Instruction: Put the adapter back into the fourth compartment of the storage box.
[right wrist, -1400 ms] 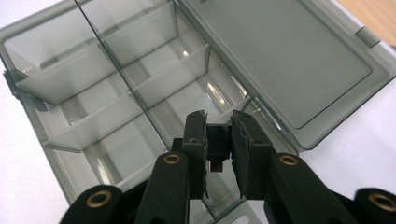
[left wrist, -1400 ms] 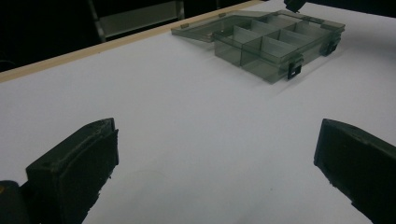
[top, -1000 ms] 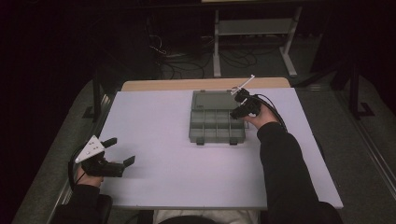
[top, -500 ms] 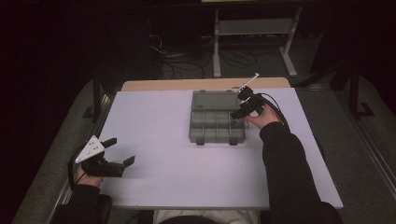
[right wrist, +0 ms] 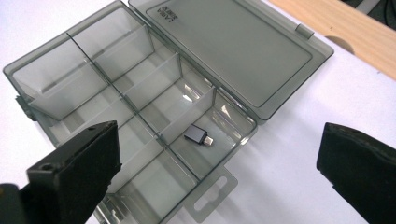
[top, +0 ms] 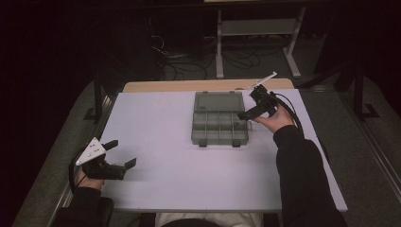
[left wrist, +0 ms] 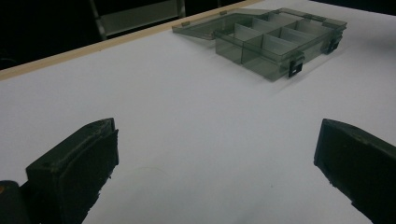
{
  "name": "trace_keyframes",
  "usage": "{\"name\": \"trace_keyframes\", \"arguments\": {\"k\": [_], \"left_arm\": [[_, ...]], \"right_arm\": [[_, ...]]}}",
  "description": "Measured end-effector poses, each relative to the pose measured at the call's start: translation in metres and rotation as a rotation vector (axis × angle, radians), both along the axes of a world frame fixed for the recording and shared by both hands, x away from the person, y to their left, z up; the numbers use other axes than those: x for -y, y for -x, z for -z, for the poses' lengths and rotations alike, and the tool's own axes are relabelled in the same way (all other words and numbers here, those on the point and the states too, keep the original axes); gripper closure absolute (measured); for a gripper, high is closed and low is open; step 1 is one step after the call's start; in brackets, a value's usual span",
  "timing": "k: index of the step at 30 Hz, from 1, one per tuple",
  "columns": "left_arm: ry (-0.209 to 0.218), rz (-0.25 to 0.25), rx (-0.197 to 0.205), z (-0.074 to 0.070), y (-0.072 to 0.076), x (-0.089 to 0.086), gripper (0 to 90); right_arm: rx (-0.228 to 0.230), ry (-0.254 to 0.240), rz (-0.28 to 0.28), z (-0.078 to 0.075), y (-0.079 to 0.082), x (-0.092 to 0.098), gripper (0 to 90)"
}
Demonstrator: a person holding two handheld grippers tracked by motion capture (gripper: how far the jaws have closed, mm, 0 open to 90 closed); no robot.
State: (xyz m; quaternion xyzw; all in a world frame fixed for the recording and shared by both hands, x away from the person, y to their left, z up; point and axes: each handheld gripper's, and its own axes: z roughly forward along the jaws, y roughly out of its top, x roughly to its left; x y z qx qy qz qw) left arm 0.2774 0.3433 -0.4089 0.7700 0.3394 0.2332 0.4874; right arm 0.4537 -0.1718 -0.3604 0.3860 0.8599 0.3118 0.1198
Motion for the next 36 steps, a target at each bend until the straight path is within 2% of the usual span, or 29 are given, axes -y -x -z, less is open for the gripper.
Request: {"name": "trace_keyframes", "arguments": {"k": [12,18,29,36], "left_arm": [[-0.004,0.002,-0.004,0.0,0.0,0.0,0.0],[-0.004,0.001,-0.004,0.0,0.0,0.0,0.0],[-0.005,0.002,-0.004,0.0,0.0,0.0,0.0],[-0.004,0.0,-0.003,0.0,0.0,0.0,0.0]], "right_arm": [[0.041,-0.066,0.012,-0.006,0.016,0.018,0.0],[0.046,-0.089,0.015,-0.007,0.024,0.024,0.0],[0.068,-0.082,-0.009,-0.003,0.037,0.027,0.0],[0.097,-0.102,-0.025,0.0,0.051,0.03,0.0]]}}
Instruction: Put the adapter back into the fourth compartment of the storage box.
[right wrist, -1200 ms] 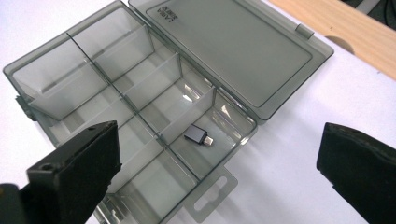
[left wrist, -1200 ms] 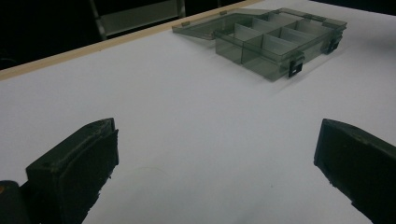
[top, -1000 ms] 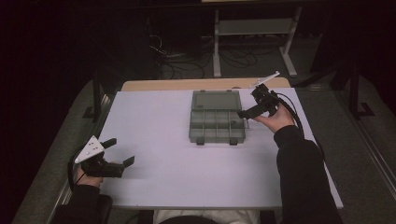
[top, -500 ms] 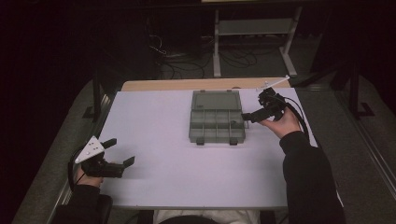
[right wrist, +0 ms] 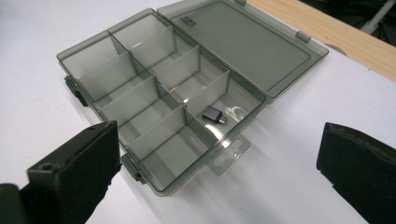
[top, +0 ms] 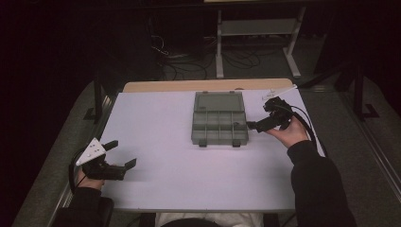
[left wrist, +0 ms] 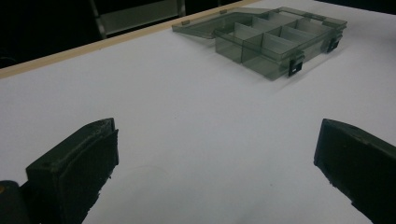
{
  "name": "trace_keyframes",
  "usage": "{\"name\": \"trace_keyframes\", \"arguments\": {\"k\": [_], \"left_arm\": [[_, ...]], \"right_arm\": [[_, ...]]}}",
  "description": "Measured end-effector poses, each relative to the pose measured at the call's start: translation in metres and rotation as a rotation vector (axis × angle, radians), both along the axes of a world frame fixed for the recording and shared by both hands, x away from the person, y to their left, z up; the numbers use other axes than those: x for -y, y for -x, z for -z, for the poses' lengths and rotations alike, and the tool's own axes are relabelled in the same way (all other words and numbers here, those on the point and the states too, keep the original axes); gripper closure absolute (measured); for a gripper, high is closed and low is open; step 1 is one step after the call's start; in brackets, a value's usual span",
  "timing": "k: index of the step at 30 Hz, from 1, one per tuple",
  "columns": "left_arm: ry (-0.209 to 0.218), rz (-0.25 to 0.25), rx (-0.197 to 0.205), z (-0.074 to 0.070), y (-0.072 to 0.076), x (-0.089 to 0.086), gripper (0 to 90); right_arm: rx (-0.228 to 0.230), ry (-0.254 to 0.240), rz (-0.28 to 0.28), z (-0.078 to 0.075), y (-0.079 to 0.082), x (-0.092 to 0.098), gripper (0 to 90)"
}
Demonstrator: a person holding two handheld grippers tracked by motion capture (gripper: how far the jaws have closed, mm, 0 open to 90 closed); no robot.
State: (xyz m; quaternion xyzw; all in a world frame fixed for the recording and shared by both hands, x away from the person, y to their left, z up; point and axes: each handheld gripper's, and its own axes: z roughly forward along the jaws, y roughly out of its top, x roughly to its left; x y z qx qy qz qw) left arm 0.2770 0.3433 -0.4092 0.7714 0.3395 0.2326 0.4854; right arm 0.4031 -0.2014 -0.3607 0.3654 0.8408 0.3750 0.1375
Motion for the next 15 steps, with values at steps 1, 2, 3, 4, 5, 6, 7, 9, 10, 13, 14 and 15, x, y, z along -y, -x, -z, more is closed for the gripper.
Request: {"name": "trace_keyframes", "arguments": {"k": [1,2,3,4,5,6,7,9,10,13,14,15], "left_arm": [[0.0,0.0,0.0,0.0,0.0,0.0,0.0],[0.002,-0.002,0.001,0.0,0.0,0.0,0.0],[0.002,-0.002,0.001,0.0,0.0,0.0,0.0],[-0.001,-0.001,0.001,0.0,0.0,0.0,0.0],[-0.001,-0.001,0.001,0.0,0.0,0.0,0.0],[-0.001,-0.001,0.001,0.0,0.0,0.0,0.0],[-0.001,0.0,0.001,0.0,0.0,0.0,0.0],[-0.001,0.0,0.001,0.0,0.0,0.0,0.0],[-0.001,0.0,0.001,0.0,0.0,0.0,0.0],[-0.002,0.0,0.001,0.0,0.0,0.0,0.0],[-0.001,0.0,0.001,0.0,0.0,0.0,0.0],[-0.001,0.0,0.001,0.0,0.0,0.0,0.0]], "right_arm": [[0.0,0.0,0.0,0.0,0.0,0.0,0.0],[0.005,-0.004,-0.005,0.0,0.002,0.0,0.0],[0.017,-0.017,-0.008,0.0,0.006,0.001,0.0],[0.018,-0.022,-0.011,0.0,0.008,0.001,0.0],[0.018,-0.022,-0.011,0.0,0.008,0.001,0.0],[0.022,-0.024,-0.016,0.001,0.009,0.001,0.0],[0.022,-0.024,-0.016,0.001,0.009,0.001,0.0],[0.02,-0.034,-0.019,0.004,0.014,0.001,0.0],[0.022,-0.037,-0.021,0.004,0.015,0.001,0.0],[0.021,-0.033,-0.025,0.007,0.018,0.0,0.0],[0.022,-0.033,-0.028,0.008,0.019,0.0,0.0],[0.022,-0.033,-0.028,0.008,0.019,0.0,0.0]]}}
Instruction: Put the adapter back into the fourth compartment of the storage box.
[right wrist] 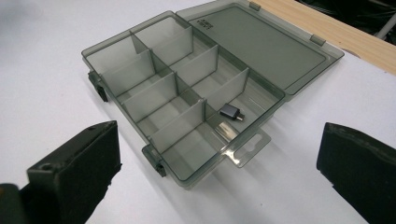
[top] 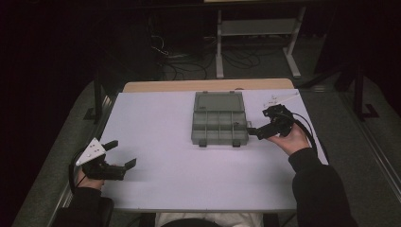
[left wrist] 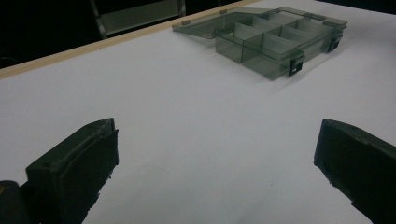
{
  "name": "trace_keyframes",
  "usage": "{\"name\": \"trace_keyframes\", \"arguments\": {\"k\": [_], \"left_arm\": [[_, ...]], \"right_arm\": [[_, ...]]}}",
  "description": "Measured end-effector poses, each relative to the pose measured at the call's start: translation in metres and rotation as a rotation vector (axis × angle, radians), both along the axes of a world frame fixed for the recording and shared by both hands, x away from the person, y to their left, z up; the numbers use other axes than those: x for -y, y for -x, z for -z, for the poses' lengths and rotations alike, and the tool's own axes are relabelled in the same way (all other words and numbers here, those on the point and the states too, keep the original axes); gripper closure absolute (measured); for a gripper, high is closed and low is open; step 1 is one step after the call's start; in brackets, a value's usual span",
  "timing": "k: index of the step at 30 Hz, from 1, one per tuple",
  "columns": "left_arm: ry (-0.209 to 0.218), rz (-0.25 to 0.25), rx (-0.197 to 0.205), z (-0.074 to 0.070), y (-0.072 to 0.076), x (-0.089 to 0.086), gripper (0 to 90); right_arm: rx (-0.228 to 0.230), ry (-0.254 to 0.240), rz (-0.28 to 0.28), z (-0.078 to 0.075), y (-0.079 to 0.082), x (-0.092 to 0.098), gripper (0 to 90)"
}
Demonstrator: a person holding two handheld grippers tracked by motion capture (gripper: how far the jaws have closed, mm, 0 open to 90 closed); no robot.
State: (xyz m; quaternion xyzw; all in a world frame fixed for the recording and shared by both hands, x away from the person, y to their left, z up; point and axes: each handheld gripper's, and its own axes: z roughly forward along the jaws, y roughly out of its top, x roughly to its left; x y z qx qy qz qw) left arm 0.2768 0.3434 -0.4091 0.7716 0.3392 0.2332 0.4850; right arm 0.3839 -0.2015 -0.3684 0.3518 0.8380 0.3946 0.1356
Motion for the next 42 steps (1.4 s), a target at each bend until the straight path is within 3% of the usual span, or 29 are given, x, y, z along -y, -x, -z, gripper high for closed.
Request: {"name": "trace_keyframes", "arguments": {"k": [11,19,29,42], "left_arm": [[-0.002,0.001,-0.003,0.0,0.0,0.0,0.0],[-0.003,0.001,-0.003,0.0,0.0,0.0,0.0],[-0.002,-0.001,-0.002,0.0,0.001,0.0,0.0],[0.005,-0.008,0.001,-0.001,0.001,-0.002,0.0]], "right_arm": [[0.012,-0.025,0.001,0.007,0.014,0.006,0.0],[0.011,-0.041,0.033,0.014,0.026,0.014,0.0],[0.047,-0.122,0.078,0.023,0.045,0.028,0.0],[0.071,-0.132,0.114,0.036,0.063,0.037,0.0]]}}
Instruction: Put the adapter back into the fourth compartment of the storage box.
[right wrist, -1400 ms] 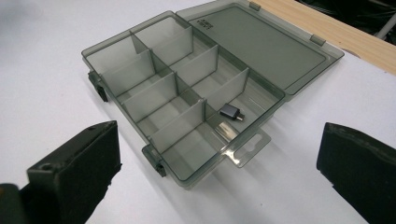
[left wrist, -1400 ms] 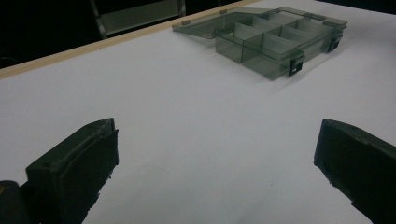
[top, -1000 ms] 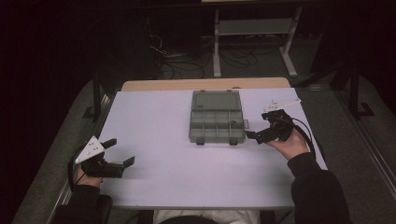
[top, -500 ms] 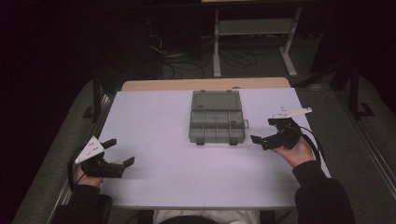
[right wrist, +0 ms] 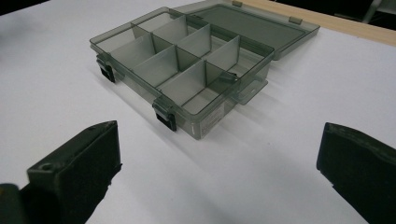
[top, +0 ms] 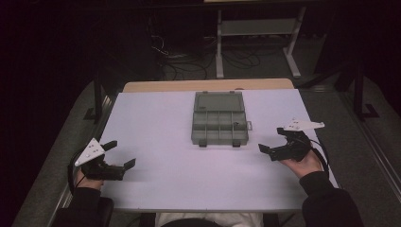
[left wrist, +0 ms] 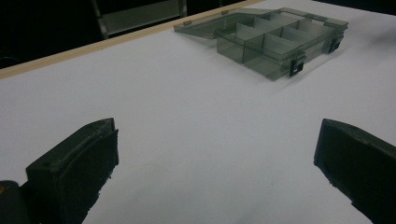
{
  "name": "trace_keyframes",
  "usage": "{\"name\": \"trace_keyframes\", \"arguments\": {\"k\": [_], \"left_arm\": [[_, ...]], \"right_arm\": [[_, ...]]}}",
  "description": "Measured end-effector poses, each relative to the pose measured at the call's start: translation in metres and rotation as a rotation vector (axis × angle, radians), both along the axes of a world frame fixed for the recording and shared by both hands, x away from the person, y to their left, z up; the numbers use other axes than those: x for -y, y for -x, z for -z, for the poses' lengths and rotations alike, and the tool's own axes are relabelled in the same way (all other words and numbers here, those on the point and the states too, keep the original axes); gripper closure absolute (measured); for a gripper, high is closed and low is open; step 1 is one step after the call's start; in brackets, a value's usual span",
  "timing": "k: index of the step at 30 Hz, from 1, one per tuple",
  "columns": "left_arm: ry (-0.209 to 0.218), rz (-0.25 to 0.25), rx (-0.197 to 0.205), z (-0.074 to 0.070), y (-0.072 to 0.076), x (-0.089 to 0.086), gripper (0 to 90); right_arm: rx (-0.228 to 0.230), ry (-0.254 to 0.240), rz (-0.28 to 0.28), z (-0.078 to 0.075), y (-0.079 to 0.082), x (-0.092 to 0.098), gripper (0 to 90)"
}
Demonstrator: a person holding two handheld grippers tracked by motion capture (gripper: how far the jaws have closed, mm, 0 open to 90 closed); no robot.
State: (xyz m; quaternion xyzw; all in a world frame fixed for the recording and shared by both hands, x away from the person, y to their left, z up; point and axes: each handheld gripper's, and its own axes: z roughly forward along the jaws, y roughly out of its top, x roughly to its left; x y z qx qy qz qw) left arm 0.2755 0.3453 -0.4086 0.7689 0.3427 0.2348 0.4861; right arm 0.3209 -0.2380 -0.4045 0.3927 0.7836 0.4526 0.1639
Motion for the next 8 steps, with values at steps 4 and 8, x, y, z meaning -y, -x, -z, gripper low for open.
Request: {"name": "trace_keyframes", "arguments": {"k": [4,8], "left_arm": [[0.003,-0.006,0.0,-0.0003,0.0003,-0.002,0.0],[0.008,-0.008,0.001,-0.0005,0.0001,-0.0033,0.0]], "right_arm": [[0.01,-0.002,0.005,0.0019,0.0062,0.0012,0.0],[0.027,-0.001,0.008,0.0029,0.012,0.0006,0.0]]}}
